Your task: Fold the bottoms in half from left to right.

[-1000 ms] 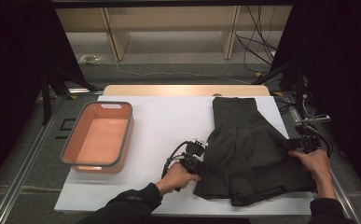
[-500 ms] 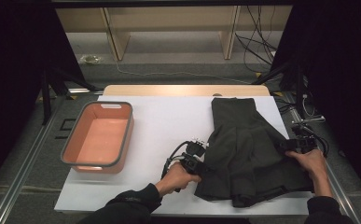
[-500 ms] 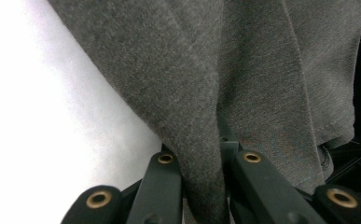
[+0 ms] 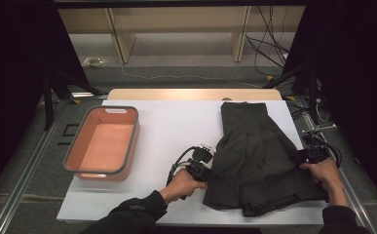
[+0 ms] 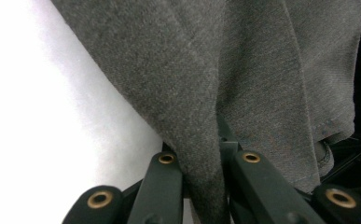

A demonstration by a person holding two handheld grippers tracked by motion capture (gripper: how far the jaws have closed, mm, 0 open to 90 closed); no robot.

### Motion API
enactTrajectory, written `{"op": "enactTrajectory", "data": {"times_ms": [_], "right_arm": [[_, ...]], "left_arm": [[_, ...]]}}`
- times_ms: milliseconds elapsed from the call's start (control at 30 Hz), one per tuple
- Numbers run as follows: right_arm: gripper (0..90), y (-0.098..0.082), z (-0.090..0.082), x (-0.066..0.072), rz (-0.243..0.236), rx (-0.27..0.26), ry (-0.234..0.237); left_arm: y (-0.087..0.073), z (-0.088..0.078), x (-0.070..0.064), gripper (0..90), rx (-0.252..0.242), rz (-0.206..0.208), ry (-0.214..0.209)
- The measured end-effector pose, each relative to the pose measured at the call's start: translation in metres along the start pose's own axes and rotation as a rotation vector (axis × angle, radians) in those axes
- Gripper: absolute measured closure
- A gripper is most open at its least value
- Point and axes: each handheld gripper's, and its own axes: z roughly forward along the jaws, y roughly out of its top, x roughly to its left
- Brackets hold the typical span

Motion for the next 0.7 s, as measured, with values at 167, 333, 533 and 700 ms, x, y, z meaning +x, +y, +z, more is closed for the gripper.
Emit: {"op": "enactTrajectory", "data": {"times_ms": [167, 333, 533, 700], "right_arm": [[82.8, -0.009, -0.005, 0.013, 0.030, 0.026, 0.033], [82.9, -0.019, -0.007, 0.029, 0.062, 0.031, 0.070], [82.8, -0.034, -0.013, 0.054, 0.042, 0.029, 0.134], [82.6, -0.046, -0.015, 0.078, 0.016, 0.033, 0.174]], "left_arm": [[-0.001, -0.012, 0.008, 85.3, -0.011, -0.006, 0.003], [-0.003, -0.034, 0.020, 85.4, -0.021, -0.009, 0.004], [-0.007, -0.052, 0.032, 85.4, -0.019, -0.019, 0.012], [-0.016, -0.072, 0.039, 85.4, -0.026, -0.031, 0.013]]}}
